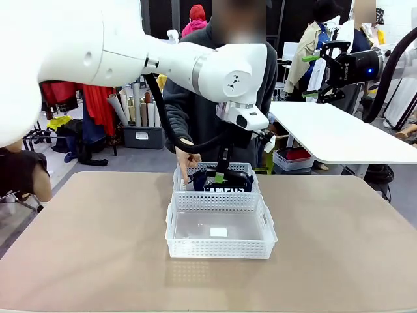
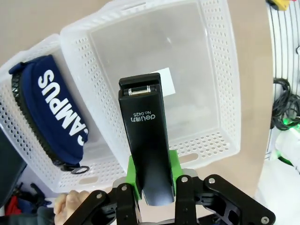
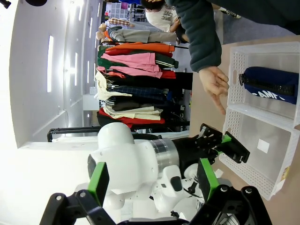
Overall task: Distribute items into two baskets.
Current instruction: Place the picked Stapler into the Organizing basket as instructed by the person.
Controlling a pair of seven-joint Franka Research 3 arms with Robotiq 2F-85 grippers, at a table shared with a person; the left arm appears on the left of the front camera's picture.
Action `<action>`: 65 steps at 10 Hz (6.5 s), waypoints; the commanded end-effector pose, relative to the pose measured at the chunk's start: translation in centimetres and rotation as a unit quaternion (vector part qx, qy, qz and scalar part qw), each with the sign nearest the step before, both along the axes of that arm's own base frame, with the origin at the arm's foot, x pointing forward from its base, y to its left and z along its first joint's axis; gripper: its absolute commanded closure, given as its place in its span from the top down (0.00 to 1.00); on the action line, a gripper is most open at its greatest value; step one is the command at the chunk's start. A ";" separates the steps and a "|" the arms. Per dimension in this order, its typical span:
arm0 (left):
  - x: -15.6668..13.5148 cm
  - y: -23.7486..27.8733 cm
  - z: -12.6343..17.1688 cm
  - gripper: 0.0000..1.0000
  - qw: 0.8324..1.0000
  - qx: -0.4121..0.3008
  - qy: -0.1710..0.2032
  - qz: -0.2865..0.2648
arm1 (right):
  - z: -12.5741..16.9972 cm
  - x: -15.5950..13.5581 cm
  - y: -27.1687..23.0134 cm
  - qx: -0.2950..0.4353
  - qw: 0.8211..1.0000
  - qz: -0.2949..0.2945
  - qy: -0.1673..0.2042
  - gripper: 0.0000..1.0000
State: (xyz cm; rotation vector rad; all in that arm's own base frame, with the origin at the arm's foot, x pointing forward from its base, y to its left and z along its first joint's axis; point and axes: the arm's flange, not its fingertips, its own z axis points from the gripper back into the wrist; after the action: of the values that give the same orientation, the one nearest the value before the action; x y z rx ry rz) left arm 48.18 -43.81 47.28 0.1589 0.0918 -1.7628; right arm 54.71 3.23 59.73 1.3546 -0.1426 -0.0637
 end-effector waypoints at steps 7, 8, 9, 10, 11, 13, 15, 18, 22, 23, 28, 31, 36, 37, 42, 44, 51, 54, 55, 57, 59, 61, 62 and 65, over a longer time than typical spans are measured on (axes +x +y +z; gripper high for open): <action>0.5 -0.2 -1.3 0.00 1.000 0.004 0.004 0.002 | 0.2 -0.2 0.0 0.002 1.000 0.001 0.003 1.00; -0.4 0.1 -0.7 0.00 1.000 -0.007 -0.006 0.006 | 0.2 -0.2 0.0 0.002 1.000 0.001 0.003 1.00; -0.7 -0.3 -1.7 0.00 1.000 -0.001 -0.004 0.008 | 0.2 -0.2 0.0 0.002 1.000 0.001 0.003 1.00; -0.7 -0.3 -2.8 0.00 1.000 -0.012 0.005 0.015 | 0.2 -0.2 0.0 0.002 1.000 0.001 0.003 1.00; -0.8 -0.4 -3.8 0.00 0.999 -0.023 0.009 0.026 | 0.2 -0.2 0.0 0.002 1.000 0.001 0.003 1.00; -1.1 -0.1 -6.0 0.00 0.999 -0.030 0.013 0.038 | 0.2 -0.2 0.0 0.002 1.000 0.001 0.003 1.00; -0.9 0.2 -8.5 0.00 0.999 -0.020 0.009 0.032 | 0.2 -0.2 0.0 0.002 1.000 0.001 0.003 1.00; -0.1 0.7 -11.5 0.00 0.999 -0.003 0.000 0.033 | 0.2 -0.2 0.0 0.002 1.000 0.001 0.003 1.00; 0.3 1.2 -13.2 0.00 0.999 0.004 0.010 0.049 | 0.2 -0.2 0.0 0.002 1.000 0.001 0.003 1.00; 0.4 1.4 -13.4 0.00 0.999 0.008 0.012 0.048 | 0.2 -0.2 0.0 0.002 1.000 0.001 0.003 1.00; 0.4 1.4 -13.4 0.84 0.998 0.017 0.018 0.060 | 0.2 -0.2 0.0 0.002 1.000 0.001 0.003 1.00; 0.1 1.4 -13.0 1.00 0.998 0.020 0.018 0.061 | 0.2 -0.2 0.0 0.002 1.000 0.001 0.003 1.00; -0.7 1.0 -12.0 1.00 0.998 0.017 0.012 0.062 | 0.2 -0.2 0.0 0.002 1.000 0.001 0.003 1.00; -0.9 1.0 -11.9 1.00 0.998 0.015 0.012 0.064 | 0.2 -0.2 0.0 0.002 1.000 0.001 0.003 1.00; -0.1 0.4 -12.0 1.00 0.998 0.005 0.021 0.056 | 0.2 -0.2 0.0 0.002 1.000 0.001 0.003 1.00; -0.1 0.4 -12.0 1.00 0.998 0.005 0.021 0.056 | 0.2 -0.2 0.0 0.002 1.000 0.001 0.003 1.00; -3.6 6.0 -2.4 1.00 0.966 -0.128 0.049 0.218 | 0.2 -0.2 0.0 0.002 1.000 0.001 0.003 1.00; -3.0 11.4 1.0 1.00 0.899 -0.244 0.139 0.337 | 0.2 -0.2 0.0 0.002 1.000 0.001 0.003 1.00; -3.2 13.0 1.7 1.00 0.873 -0.297 0.140 0.360 | 0.2 -0.2 0.0 0.002 1.000 0.001 0.003 1.00; -3.4 16.8 2.9 1.00 0.825 -0.379 0.137 0.396 | 0.2 -0.2 0.0 0.002 1.000 0.001 0.003 1.00; -4.0 17.3 3.0 1.00 0.831 -0.383 0.130 0.383 | 0.2 -0.2 0.0 0.002 1.000 0.001 0.003 1.00; -2.4 17.4 3.8 1.00 0.821 -0.376 0.142 0.406 | 0.2 -0.2 0.0 0.002 1.000 0.001 0.003 1.00; -2.4 17.4 3.8 1.00 0.821 -0.376 0.142 0.406 | 0.2 -0.2 0.0 0.002 1.000 0.001 0.003 1.00; -2.9 17.3 3.3 1.00 0.829 -0.372 0.127 0.397 | 0.2 -0.2 0.0 0.002 1.000 0.001 0.003 1.00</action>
State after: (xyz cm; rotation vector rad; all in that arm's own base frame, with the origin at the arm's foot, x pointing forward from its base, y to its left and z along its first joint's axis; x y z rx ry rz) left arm 45.52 -26.38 50.51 -0.6189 -0.2997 -0.8587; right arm 54.71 3.21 59.72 1.3546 -0.1425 -0.0640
